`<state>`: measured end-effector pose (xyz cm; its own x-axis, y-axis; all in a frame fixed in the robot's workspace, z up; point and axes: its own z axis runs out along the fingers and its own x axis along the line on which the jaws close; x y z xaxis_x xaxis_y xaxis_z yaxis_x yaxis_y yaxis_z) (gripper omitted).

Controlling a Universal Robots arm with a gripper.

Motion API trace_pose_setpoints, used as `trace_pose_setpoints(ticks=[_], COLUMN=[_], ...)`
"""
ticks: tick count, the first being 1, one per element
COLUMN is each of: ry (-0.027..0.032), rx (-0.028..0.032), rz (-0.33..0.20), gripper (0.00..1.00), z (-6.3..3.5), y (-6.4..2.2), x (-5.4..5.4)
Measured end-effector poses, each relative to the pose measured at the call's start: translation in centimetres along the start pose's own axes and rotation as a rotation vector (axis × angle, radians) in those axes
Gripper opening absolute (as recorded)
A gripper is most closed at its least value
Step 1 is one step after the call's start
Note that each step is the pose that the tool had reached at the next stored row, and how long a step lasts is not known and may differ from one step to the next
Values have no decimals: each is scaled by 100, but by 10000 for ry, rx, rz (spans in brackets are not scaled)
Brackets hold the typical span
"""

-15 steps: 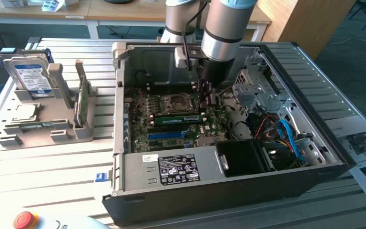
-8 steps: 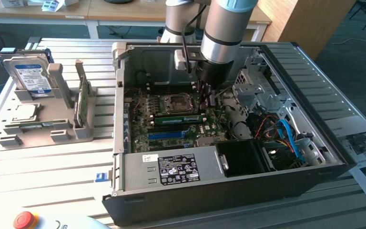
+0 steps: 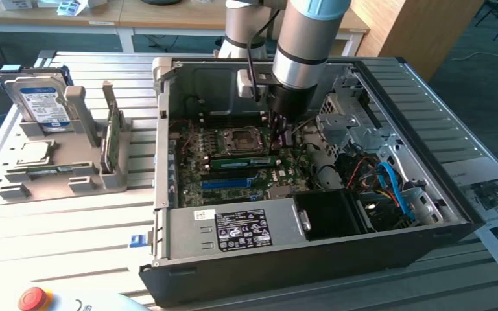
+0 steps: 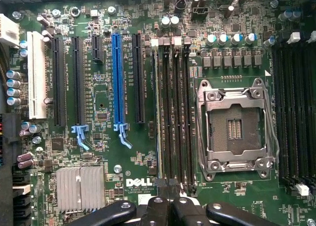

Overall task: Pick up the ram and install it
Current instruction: 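Press down the ram until it locks into place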

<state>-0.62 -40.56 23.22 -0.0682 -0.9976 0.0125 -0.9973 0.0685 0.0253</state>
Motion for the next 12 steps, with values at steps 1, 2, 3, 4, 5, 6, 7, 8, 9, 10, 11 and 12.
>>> trace_pose_setpoints(ticks=[1,2,3,4,5,6,7,8,9,10,11,12], ry=[-1,-4,-3,-4,-3,-3,-4,-4,-4,-4,-4,-4], rx=[1,2,1,2,2,2,2,2,2,2,2,2], rz=[0,-1,0,2,2,1,0,0,-1,-1,0,0], gripper=[10,10,10,10,10,10,10,10,10,10,10,10], z=[1,2,1,2,1,1,1,1,1,1,1,0], y=[0,0,0,-2,-7,-15,-24,-35,-44,-47,-47,-47], x=[0,-1,-1,-1,-1,-2,-2,-3,-4,-4,-4,-4])
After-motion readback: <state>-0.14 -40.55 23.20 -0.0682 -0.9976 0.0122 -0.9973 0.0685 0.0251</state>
